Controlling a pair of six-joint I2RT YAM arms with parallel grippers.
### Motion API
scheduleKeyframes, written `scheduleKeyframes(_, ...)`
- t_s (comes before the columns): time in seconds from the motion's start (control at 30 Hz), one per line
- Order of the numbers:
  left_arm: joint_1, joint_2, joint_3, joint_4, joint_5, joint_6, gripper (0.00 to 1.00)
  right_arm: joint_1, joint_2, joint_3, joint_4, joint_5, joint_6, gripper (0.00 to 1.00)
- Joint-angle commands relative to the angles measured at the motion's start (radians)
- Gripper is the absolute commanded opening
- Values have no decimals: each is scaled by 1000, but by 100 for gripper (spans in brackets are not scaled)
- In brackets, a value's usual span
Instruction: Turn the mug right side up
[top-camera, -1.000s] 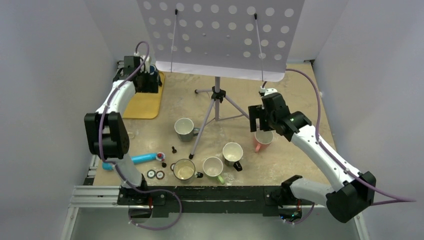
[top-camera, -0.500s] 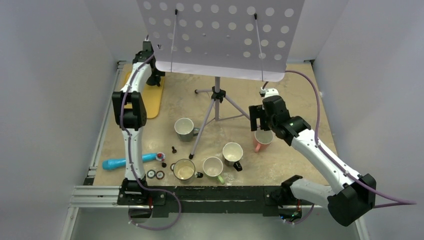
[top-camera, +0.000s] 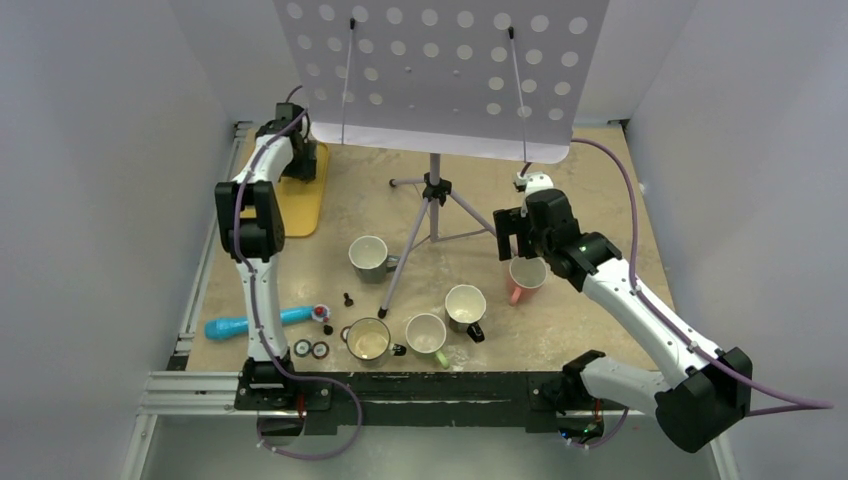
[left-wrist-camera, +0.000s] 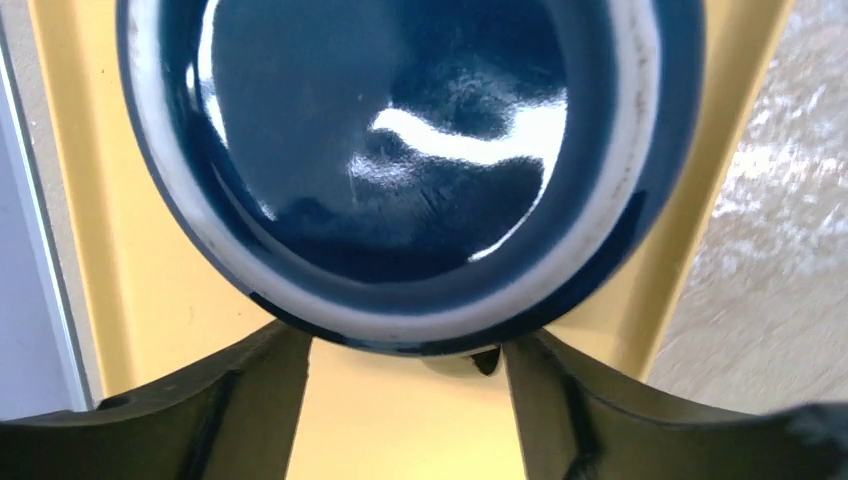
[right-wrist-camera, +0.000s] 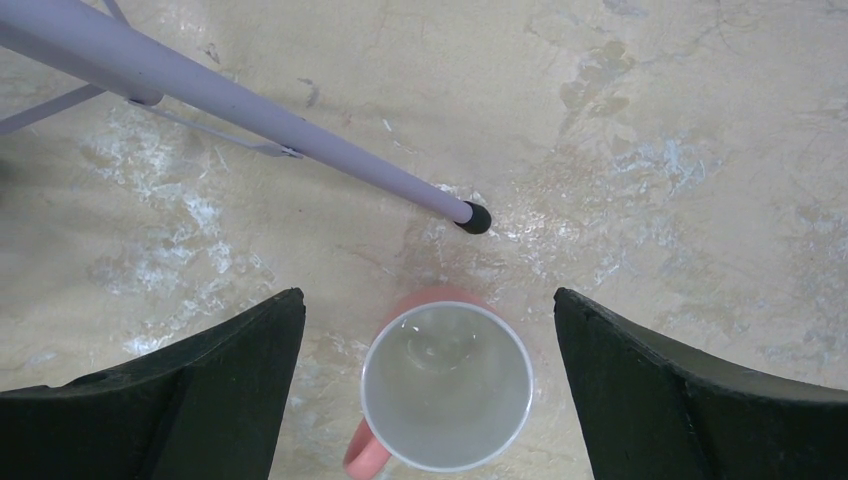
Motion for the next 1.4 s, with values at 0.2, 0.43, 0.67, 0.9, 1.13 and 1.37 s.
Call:
scheduleKeyframes(0.2,31,-69,61,13,207,31,50,10,-41,-18,31,-17,-19,98)
scheduleKeyframes(0.43,42,-61,99,-99,197,16,0,10,-86,-12,17,-65,-15,98)
scheduleKeyframes(0.67,156,-446,-282,-16,358,-25,0,9,-269,-48,124,-296,9,98)
scheduleKeyframes(0.9,185,-960,-681,-38,584,31,0,9,-485,-214,394,-540,91,98)
scheduleKeyframes(1.13,187,-1262,-749,-341,968,-4,0,10,-449,-311,631,-683,351,94)
scheduleKeyframes(1.37,184,-1446,-678,-541,1122,-49,0,221,-218,-235,889,-696,468,93)
